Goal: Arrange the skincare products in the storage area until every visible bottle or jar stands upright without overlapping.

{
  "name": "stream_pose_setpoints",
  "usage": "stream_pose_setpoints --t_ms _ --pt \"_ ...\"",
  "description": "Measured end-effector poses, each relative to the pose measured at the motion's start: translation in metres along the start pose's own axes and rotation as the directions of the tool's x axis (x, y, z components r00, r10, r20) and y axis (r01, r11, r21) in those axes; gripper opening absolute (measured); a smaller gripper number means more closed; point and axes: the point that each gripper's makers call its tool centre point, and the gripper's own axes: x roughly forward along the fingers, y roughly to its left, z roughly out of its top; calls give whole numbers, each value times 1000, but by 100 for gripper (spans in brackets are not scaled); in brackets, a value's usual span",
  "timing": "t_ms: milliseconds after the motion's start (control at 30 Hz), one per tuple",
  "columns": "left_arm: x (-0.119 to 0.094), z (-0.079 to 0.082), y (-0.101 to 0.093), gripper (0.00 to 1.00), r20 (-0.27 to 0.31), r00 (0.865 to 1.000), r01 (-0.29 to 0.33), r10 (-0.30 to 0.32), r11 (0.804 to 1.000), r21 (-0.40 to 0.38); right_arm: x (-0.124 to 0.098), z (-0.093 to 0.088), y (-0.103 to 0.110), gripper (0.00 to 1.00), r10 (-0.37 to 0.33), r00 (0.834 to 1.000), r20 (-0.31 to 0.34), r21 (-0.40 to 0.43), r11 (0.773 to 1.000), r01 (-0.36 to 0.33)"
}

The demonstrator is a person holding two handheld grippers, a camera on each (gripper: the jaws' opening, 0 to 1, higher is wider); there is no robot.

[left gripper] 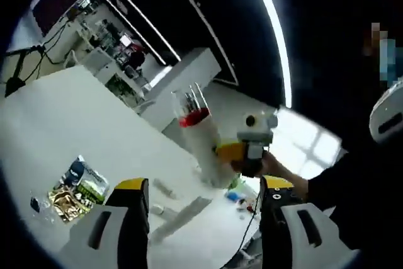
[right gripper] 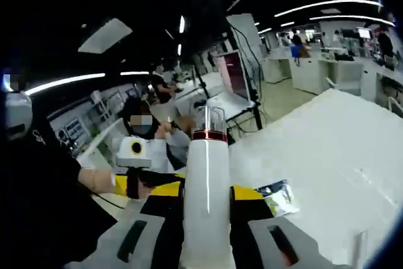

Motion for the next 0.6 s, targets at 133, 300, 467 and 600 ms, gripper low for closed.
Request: stream_pose_setpoints --t_ms 133,300,467,600 --pt "1 5 -23 55 5 999 50 -50 999 -6 1 -11 36 18 61 997 49 19 998 -62" --pt "2 -4 -59 44 -40 990 138 -137 990 38 -3 -28 68 18 66 993 98 33 997 -69" --pt "3 -15 -89 28 -130 972 211 -194 968 132 -14 -34 83 19 60 987 150 35 997 -66" --pt "6 -30 -106 27 -238 954 246 -184 931 268 -23 -43 86 21 17 991 135 -30 999 -13"
